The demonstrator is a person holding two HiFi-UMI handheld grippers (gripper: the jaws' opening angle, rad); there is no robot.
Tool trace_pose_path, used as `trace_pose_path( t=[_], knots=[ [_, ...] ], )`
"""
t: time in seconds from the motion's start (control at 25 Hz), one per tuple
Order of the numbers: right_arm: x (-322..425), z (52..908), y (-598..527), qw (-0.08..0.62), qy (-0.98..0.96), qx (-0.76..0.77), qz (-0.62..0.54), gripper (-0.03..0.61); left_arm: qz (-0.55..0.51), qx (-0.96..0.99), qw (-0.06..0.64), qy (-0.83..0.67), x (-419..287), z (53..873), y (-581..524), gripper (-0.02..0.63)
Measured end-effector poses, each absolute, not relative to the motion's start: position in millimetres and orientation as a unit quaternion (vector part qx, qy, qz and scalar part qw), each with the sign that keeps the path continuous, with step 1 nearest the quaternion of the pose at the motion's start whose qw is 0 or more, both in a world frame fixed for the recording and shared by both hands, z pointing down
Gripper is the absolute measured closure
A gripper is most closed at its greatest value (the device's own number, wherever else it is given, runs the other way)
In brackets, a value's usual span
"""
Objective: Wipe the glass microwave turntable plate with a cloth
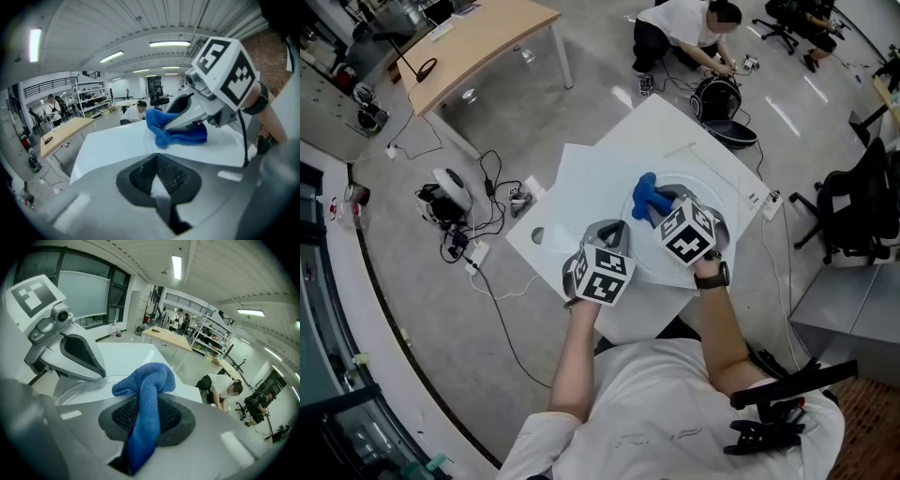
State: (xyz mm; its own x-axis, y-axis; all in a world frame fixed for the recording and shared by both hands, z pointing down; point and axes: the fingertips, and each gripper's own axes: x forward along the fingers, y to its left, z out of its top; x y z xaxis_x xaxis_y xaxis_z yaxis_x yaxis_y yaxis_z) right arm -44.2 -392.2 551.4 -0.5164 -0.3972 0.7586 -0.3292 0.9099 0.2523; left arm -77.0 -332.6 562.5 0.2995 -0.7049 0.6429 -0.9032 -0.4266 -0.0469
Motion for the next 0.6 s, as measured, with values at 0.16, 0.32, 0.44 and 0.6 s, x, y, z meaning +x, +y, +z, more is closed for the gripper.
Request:
trace_pose_path(
  t=[0.16, 0.32, 0.44, 0.6],
  knots=[
    [-19.3, 547.6, -416.3, 0.438, -0.861, 0.257, -0.018, 0.497, 0.299, 0.79, 0.166, -0.509, -80.2, 560.1, -329.5, 0.614],
    [15.1, 542.4, -424.9, 0.447, -0.838, 0.312, -0.008, 0.497, 0.302, 0.79, 0.152, -0.512, -84.9, 557.0, -325.0, 0.614],
    [48.5, 545.7, -427.0, 0.455, -0.82, 0.349, 0.003, 0.497, 0.306, 0.793, 0.143, -0.508, -81.2, 560.9, -327.9, 0.614],
    [81.6, 541.0, -409.4, 0.464, -0.795, 0.39, 0.016, 0.497, 0.308, 0.801, 0.137, -0.494, -81.3, 558.7, -324.6, 0.614]
  ],
)
